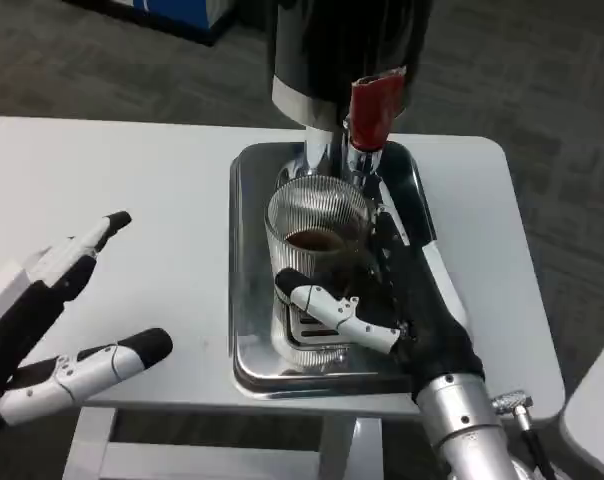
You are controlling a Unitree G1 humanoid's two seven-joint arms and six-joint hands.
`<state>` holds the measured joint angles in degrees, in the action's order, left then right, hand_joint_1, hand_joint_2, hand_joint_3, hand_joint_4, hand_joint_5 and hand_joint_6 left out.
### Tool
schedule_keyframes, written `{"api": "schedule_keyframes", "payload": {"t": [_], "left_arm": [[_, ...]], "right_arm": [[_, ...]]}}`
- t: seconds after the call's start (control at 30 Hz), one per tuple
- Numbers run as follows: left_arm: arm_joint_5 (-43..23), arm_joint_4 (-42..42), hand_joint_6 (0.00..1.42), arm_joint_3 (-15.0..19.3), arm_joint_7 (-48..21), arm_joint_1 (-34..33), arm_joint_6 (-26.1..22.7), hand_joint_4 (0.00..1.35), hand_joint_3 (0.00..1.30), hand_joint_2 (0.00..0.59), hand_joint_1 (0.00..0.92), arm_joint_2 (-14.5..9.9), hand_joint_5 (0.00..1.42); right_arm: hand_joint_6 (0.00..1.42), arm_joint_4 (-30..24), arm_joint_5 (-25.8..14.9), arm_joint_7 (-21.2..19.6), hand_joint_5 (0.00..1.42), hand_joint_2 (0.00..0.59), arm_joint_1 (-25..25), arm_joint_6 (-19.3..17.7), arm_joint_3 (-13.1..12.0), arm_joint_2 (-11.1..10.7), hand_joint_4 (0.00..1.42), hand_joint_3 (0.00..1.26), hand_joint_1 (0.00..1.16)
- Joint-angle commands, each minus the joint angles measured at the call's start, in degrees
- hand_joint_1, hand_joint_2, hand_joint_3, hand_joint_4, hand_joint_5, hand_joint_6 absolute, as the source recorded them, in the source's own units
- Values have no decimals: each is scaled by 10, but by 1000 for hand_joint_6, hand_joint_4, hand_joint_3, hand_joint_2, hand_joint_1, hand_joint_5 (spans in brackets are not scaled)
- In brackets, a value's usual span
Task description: Grasp the cup under the faucet to collect the drink, then remove the cup.
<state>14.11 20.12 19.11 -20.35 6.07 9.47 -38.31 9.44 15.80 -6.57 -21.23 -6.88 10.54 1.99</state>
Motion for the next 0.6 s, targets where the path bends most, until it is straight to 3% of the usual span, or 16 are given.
{"api": "schedule_keyframes", "payload": {"t": [0.03, 0.33, 0.6], "left_arm": [[1, 2, 0, -1, -5, 6, 2, 0, 0, 78, 0, -7, 0], [4, 6, 0, -4, -5, 8, 0, 0, 0, 78, 0, -5, 0], [5, 10, 0, -3, -4, 9, -3, 0, 0, 83, 0, -4, 0]], "right_arm": [[199, -16, -3, 5, 160, 161, 19, 12, 4, 4, 139, 0, 727], [186, -33, -7, -4, 161, 161, 29, -3, -5, 3, 139, 0, 726], [192, 16, -27, -6, 171, 161, 20, -40, -12, 12, 150, 0, 726]]}}
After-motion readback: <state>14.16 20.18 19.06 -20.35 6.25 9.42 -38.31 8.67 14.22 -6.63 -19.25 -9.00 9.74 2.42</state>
